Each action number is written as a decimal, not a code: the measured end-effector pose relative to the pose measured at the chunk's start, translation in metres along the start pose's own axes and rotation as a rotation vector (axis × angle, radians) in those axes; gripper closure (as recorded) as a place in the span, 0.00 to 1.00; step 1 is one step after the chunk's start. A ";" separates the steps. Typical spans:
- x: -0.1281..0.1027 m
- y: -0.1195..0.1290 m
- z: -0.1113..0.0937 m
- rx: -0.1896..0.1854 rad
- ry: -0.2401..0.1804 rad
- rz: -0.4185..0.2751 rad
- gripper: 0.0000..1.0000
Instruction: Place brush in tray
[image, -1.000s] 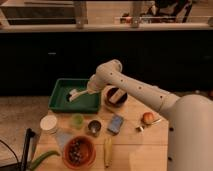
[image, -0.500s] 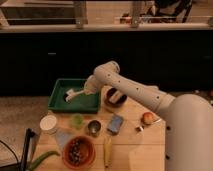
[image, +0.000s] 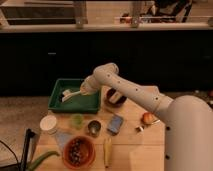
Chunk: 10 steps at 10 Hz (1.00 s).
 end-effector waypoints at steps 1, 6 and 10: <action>-0.005 -0.002 0.004 -0.002 0.003 0.005 1.00; -0.007 -0.005 0.023 -0.024 0.077 0.061 1.00; 0.000 -0.002 0.037 -0.028 0.100 0.084 1.00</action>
